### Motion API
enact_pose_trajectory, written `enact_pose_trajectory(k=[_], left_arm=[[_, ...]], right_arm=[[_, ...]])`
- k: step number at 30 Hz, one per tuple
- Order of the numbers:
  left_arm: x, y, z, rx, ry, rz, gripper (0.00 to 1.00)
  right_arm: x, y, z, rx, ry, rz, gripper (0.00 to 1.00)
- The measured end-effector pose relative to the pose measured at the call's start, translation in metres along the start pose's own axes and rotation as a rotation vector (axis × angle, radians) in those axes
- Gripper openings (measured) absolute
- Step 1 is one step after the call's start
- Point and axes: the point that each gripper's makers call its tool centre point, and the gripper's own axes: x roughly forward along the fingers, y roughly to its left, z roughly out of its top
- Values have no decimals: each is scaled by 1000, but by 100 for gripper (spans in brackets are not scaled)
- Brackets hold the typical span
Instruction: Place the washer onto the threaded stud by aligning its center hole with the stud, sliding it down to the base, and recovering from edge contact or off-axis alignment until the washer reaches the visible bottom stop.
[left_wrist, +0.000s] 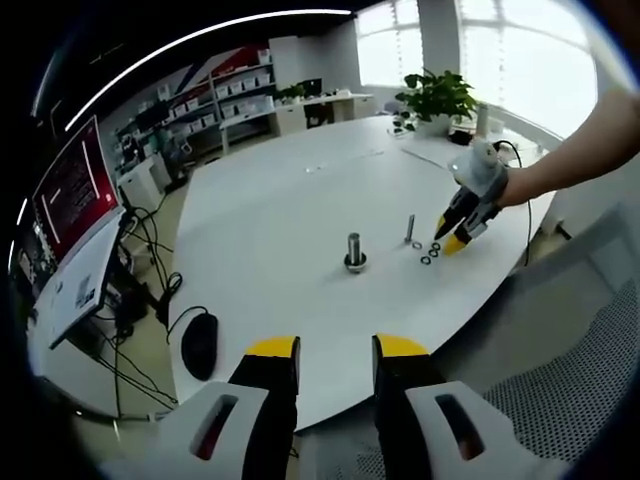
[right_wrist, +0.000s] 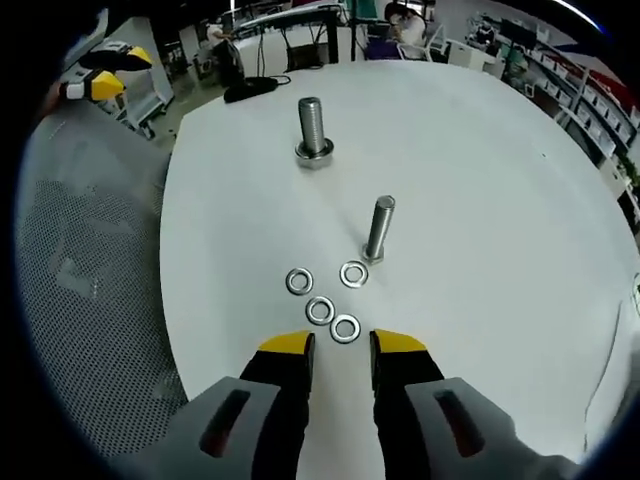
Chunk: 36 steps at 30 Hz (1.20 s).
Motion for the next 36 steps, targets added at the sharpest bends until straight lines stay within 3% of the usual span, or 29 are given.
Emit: enact_pose_trajectory(k=[9, 12, 18, 22, 29, 32, 36], left_arm=[[0, -1, -1, 0, 4, -5, 26], [0, -1, -1, 0, 5, -5, 26], [0, -1, -1, -2, 6, -5, 26], [1, -1, -2, 0, 9, -5, 26], [0, 1, -1, -7, 7, -1, 26], [0, 0, -1, -6, 8, -4, 26], [1, 0, -2, -5, 14, -4, 26]], right_arm=[[2, -1, -1, -88, 46, 30, 23], [3, -1, 0, -143, 87, 63, 23], [4, -2, 1, -160, 184, 116, 22], [4, -7, -1, -292, 240, 81, 17], [5, -3, 0, -303, 274, 92, 17], [5, -1, 1, -238, 264, 104, 20], [6, -2, 0, -297, 273, 97, 19]])
